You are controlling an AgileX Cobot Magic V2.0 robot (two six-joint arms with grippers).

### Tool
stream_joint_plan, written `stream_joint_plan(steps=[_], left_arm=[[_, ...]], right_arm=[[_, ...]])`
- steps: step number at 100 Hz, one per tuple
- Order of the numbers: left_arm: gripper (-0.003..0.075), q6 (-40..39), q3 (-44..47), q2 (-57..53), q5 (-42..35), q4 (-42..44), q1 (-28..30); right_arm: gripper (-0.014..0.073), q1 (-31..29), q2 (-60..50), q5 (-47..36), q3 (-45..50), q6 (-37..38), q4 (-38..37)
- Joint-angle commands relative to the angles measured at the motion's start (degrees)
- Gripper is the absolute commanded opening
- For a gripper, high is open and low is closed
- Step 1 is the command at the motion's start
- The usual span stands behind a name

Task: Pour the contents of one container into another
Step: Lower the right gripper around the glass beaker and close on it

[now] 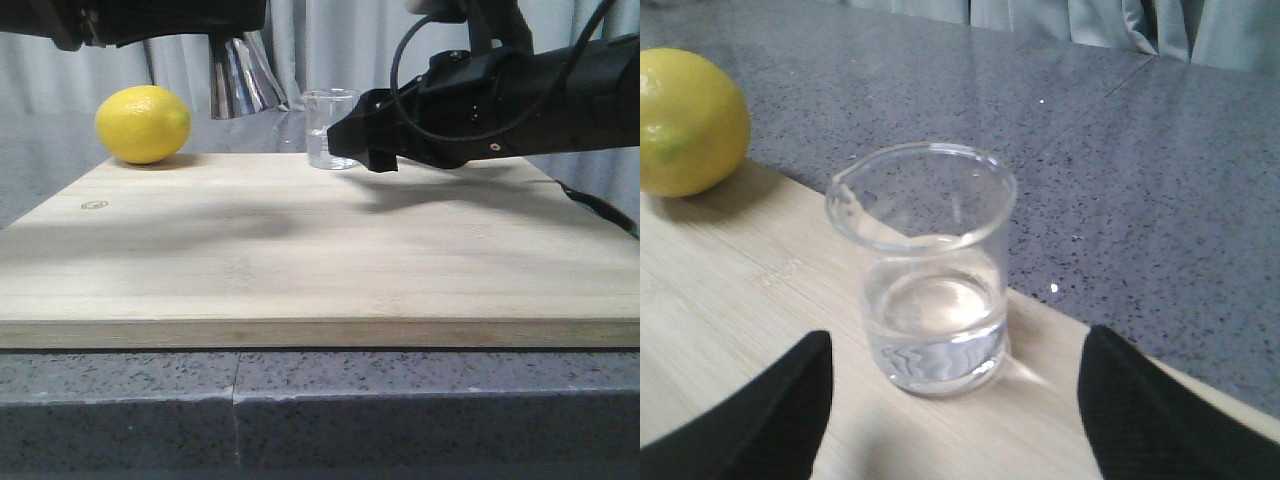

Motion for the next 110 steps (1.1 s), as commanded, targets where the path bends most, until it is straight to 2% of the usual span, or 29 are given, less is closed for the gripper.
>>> stream_joint_plan(steps=[1, 84, 110], left_arm=[[-0.0019, -0.32, -1.76, -1.63, 3.72, -3.87, -0.50], [-0.0019, -0.32, -1.76, -1.63, 3.72, -3.87, -0.50], [-0.0019, -0.32, -1.76, -1.63, 3.72, -3.87, -0.50]], right_arm=[[0.0473, 0.03, -1.66, -3.82, -2.33, 0.13, -0.06], [0.0473, 0.03, -0.99, -3.69, -3.50, 0.16, -0.19], [0.0473, 2.03, -0.59, -1.28, -6.43, 0.25, -0.45]])
